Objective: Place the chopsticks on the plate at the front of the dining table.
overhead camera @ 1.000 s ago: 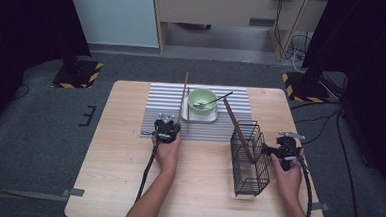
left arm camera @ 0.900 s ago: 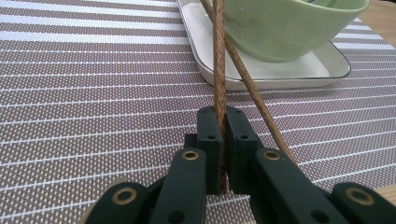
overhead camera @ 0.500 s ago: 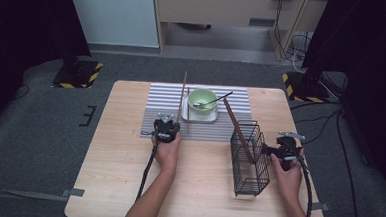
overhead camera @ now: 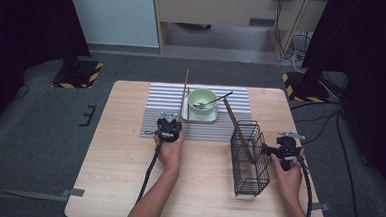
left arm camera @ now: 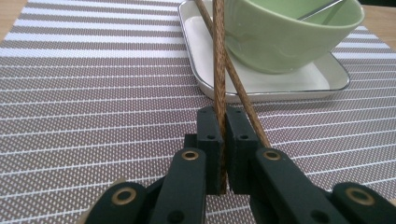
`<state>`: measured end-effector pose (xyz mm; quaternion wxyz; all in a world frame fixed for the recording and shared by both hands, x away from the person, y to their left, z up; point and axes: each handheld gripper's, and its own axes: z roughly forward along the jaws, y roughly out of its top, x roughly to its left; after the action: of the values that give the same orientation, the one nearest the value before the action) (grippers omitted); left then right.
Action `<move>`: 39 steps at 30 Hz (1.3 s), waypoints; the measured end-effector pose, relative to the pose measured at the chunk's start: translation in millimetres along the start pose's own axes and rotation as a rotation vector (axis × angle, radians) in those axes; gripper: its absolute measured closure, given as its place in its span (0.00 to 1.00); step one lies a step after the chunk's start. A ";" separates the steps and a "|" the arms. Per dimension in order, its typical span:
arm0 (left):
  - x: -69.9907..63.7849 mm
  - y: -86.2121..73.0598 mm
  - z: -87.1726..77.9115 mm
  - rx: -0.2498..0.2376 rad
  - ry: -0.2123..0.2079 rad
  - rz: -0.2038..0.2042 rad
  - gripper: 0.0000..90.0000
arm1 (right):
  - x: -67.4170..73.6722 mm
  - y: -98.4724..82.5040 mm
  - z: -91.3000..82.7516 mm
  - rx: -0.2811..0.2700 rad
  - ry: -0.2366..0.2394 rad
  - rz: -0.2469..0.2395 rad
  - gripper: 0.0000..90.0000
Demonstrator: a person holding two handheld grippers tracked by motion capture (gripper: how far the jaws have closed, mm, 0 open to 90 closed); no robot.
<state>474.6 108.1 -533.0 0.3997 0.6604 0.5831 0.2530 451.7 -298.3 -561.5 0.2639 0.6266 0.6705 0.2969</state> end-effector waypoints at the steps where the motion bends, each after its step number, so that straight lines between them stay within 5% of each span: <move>1: 0.3 -0.5 0.7 0.003 0.002 -0.001 0.95 | 0.0 0.0 0.0 0.000 0.000 -0.001 0.05; 39: 5.0 -6.4 5.0 0.044 -0.010 -0.018 0.95 | 0.0 0.0 0.0 0.000 0.000 0.000 0.05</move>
<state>476.0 111.8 -541.7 0.3901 0.6650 0.5926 0.2333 451.7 -298.3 -561.5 0.2639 0.6265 0.6706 0.2968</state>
